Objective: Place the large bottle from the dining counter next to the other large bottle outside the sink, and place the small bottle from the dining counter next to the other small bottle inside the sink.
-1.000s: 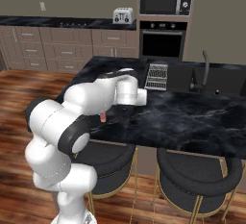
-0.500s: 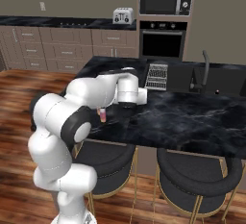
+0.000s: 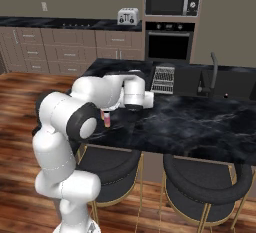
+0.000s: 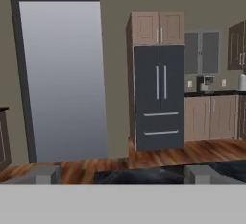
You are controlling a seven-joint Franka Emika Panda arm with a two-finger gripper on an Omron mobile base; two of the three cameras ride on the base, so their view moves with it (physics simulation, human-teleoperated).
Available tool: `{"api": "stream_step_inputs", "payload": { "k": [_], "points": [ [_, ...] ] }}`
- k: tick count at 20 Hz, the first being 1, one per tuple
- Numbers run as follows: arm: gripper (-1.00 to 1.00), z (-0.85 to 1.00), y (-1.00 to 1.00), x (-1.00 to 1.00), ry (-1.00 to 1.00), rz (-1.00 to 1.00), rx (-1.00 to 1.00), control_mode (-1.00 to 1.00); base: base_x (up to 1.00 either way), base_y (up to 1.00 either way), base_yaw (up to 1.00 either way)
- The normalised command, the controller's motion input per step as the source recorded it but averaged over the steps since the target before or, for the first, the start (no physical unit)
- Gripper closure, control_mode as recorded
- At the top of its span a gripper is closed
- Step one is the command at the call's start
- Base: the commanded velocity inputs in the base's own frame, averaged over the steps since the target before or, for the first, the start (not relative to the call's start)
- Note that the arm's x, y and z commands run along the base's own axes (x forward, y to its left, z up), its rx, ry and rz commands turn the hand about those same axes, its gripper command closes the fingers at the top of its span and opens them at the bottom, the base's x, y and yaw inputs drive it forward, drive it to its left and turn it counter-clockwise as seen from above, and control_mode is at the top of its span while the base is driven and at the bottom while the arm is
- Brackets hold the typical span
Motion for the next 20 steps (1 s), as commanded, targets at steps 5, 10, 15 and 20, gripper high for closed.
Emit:
{"api": "stream_step_inputs", "payload": {
  "k": [5,10,15,20],
  "points": [
    [-1.00,-0.10,-0.03,0.22,0.00,0.00,0.00,-1.00,0.00,0.00,0.00],
    [-1.00,-0.08,-0.03,0.22,0.00,0.00,0.00,-1.00,0.00,0.00,0.00],
    [-1.00,-0.06,0.00,0.15,0.00,0.00,0.00,-1.00,0.00,0.00,0.00],
    [-1.00,-0.05,0.00,0.13,0.00,0.00,0.00,-1.00,0.00,0.00,0.00]
  ]
}}
